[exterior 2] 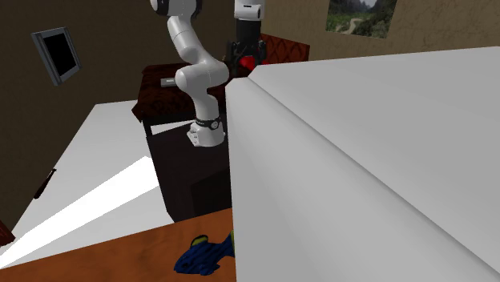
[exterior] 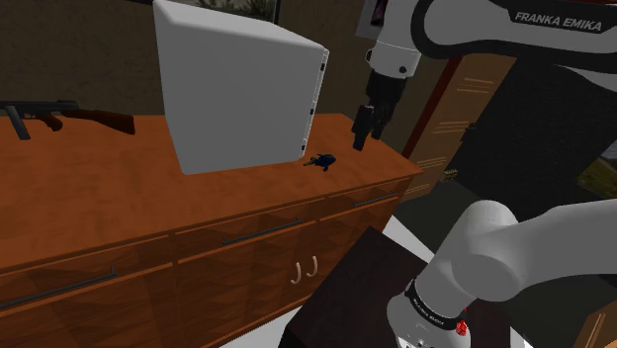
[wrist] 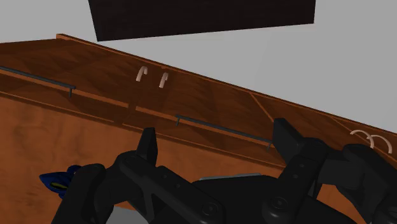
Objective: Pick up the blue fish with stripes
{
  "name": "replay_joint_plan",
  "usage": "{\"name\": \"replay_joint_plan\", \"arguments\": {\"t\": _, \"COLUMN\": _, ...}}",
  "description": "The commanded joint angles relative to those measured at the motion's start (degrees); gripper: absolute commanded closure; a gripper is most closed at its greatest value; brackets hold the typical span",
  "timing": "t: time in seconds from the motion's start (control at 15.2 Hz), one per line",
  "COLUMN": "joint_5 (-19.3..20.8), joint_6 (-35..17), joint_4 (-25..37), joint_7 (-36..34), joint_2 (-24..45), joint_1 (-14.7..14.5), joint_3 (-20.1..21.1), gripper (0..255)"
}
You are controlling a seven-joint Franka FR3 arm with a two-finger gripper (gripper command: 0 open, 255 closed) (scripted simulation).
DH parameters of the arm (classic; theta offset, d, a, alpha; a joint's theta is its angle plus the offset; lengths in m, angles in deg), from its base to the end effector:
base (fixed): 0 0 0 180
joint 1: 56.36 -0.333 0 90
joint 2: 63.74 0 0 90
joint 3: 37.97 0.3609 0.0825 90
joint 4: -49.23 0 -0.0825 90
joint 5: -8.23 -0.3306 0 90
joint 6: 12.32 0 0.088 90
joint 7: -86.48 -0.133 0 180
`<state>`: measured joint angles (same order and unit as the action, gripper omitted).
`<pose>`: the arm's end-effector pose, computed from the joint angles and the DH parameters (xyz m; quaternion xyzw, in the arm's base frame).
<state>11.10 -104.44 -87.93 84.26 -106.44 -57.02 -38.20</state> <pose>0.2345 -0.0051 0.5744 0.9994 -0.0136 -0.0198 0.0241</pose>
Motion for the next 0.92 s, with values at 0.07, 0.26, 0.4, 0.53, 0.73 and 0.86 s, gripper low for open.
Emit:
{"name": "replay_joint_plan", "arguments": {"t": 0.07, "joint_5": 0.5, "joint_6": -1.4, "joint_4": -0.1, "joint_7": 1.0, "joint_2": 1.3, "joint_1": 0.4, "joint_3": -1.0, "gripper": 0}}
{"name": "replay_joint_plan", "arguments": {"t": 0.26, "joint_5": 1.7, "joint_6": -5.6, "joint_4": 0.0, "joint_7": 3.8, "joint_2": 5.5, "joint_1": 1.4, "joint_3": -4.0, "gripper": 0}}
{"name": "replay_joint_plan", "arguments": {"t": 0.4, "joint_5": 2.3, "joint_6": -8.3, "joint_4": 0.4, "joint_7": 5.7, "joint_2": 8.6, "joint_1": 2.0, "joint_3": -5.9, "gripper": 0}}
{"name": "replay_joint_plan", "arguments": {"t": 0.53, "joint_5": 2.7, "joint_6": -10.9, "joint_4": 1.2, "joint_7": 7.7, "joint_2": 11.9, "joint_1": 2.5, "joint_3": -7.8, "gripper": 0}}
{"name": "replay_joint_plan", "arguments": {"t": 0.73, "joint_5": 2.7, "joint_6": -14.6, "joint_4": 2.9, "joint_7": 10.7, "joint_2": 17.4, "joint_1": 3.1, "joint_3": -10.6, "gripper": 0}}
{"name": "replay_joint_plan", "arguments": {"t": 0.86, "joint_5": 2.4, "joint_6": -16.9, "joint_4": 4.4, "joint_7": 12.7, "joint_2": 21.2, "joint_1": 3.5, "joint_3": -12.4, "gripper": 0}}
